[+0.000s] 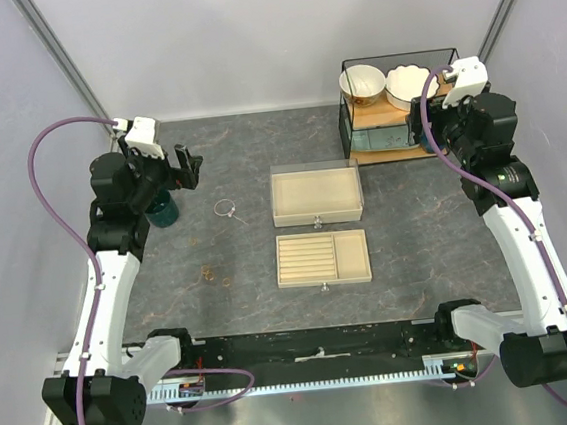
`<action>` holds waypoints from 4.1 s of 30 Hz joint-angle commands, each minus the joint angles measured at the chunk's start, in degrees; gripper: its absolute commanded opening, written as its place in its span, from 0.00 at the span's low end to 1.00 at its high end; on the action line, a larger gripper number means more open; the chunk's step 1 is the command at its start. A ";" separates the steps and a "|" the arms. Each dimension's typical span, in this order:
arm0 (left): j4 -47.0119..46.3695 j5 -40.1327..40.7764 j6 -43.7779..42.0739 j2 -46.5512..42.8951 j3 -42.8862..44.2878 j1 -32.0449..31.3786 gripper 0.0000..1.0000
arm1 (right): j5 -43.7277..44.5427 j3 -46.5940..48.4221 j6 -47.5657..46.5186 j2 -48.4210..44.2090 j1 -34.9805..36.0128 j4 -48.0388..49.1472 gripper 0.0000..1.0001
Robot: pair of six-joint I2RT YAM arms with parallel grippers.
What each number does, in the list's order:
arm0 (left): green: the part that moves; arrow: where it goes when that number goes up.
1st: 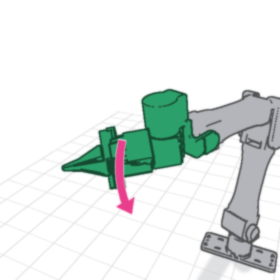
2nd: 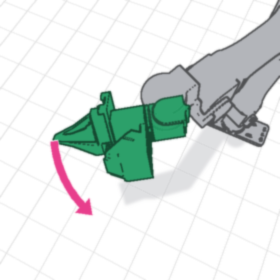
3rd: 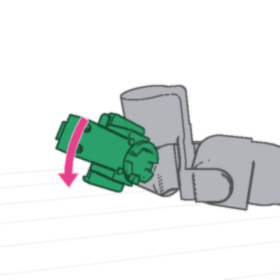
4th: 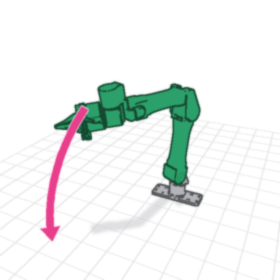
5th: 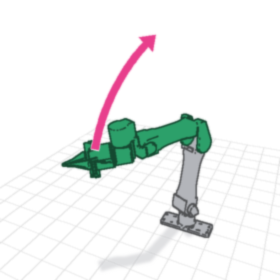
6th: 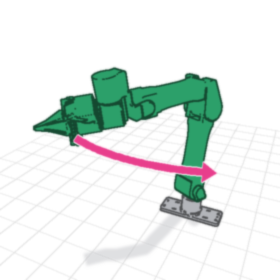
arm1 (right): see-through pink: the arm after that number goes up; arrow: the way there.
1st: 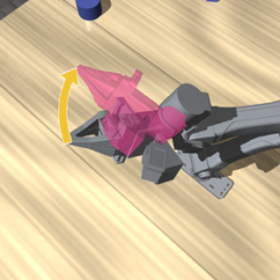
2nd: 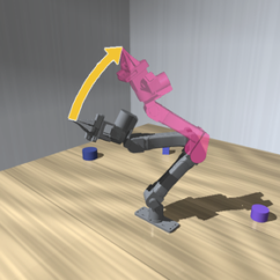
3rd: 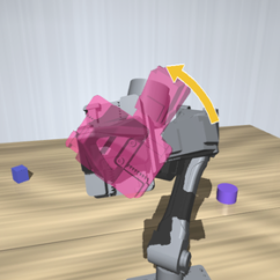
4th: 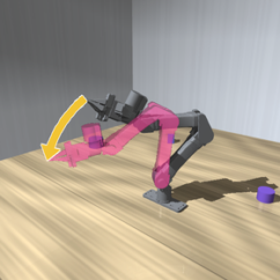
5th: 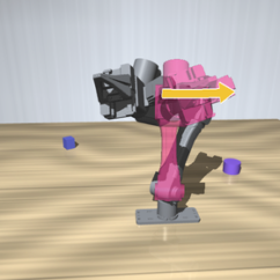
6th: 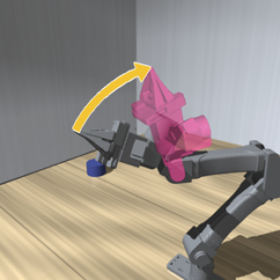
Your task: Organize the mixed jewelry
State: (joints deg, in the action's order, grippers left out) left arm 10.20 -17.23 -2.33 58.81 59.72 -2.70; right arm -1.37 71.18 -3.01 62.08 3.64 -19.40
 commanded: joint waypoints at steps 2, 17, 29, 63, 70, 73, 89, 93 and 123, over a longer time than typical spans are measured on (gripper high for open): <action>-1.06 -1.22 1.01 -1.68 0.74 -0.03 0.98 | -0.57 1.60 0.11 -1.26 0.05 1.29 0.98; 6.40 -5.36 -14.44 9.89 -1.63 -0.55 0.99 | -2.76 1.16 0.10 1.02 0.23 0.94 0.98; 14.06 -0.09 -25.96 28.46 5.58 -6.17 0.95 | -4.61 -0.69 -0.25 4.36 0.14 0.68 0.98; 19.77 5.46 -30.28 49.91 14.37 -12.33 0.66 | -4.08 -3.24 -0.77 4.36 0.14 0.85 0.98; 19.07 6.33 -29.23 52.02 15.95 -12.68 0.60 | -4.26 -3.41 -0.95 4.18 0.14 0.85 0.98; 19.07 6.42 -29.05 52.55 16.30 -13.03 0.56 | -4.26 -3.50 -0.86 4.10 0.14 0.77 0.98; 18.28 7.74 -29.05 50.89 11.65 -13.65 0.20 | -3.91 -3.85 -0.95 3.39 0.23 0.94 0.98; 18.37 7.65 -28.44 48.43 10.85 -13.56 0.16 | -4.00 -3.68 -0.95 3.13 0.23 0.77 0.98; 34.45 0.52 -24.39 19.50 16.21 -40.62 0.11 | 0.66 0.36 -1.74 5.68 0.14 -0.38 0.98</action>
State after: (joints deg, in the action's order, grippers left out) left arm 42.22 -18.41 -29.26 76.29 72.49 -37.52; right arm -3.51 68.10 -4.27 67.61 3.64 -20.71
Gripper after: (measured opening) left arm 0.203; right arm 0.982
